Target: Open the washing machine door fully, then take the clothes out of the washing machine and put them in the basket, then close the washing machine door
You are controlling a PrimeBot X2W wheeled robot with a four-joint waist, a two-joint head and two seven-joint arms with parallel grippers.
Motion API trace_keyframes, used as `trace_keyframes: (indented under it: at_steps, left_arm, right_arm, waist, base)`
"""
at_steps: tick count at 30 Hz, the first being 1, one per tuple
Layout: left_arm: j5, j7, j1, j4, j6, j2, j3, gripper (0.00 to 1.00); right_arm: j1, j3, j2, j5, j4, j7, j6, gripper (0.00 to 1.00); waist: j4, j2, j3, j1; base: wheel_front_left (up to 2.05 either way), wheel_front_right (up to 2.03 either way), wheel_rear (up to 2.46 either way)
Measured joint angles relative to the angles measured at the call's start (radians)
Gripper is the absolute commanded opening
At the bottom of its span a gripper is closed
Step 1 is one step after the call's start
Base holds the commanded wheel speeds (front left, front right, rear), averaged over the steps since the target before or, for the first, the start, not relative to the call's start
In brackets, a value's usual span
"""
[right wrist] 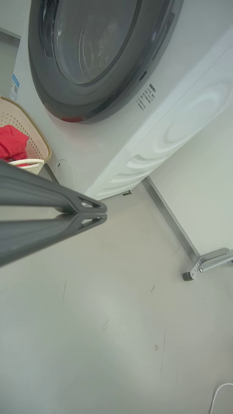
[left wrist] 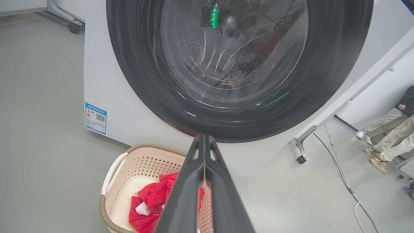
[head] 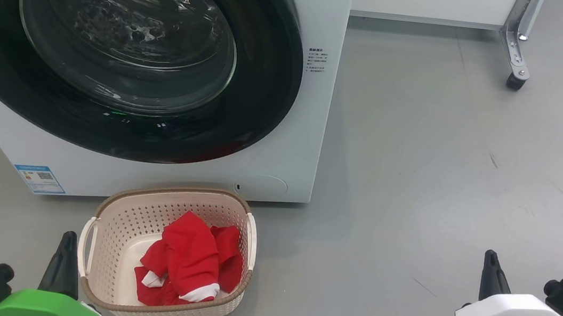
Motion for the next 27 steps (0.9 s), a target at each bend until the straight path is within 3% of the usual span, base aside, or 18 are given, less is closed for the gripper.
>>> trace_keyframes:
  at_steps: [27]
  left_arm:
    - [-0.324,0.088,-0.023,-0.001,0.000,0.003,0.021,0.00]
  right_arm:
    - [-0.001,-0.071,0.004,0.304,-0.025,0.090,0.023,0.00]
  waist:
    - [-0.007,0.0000,-0.012,0.0000]
  base:
    - [0.00,0.00,0.00]
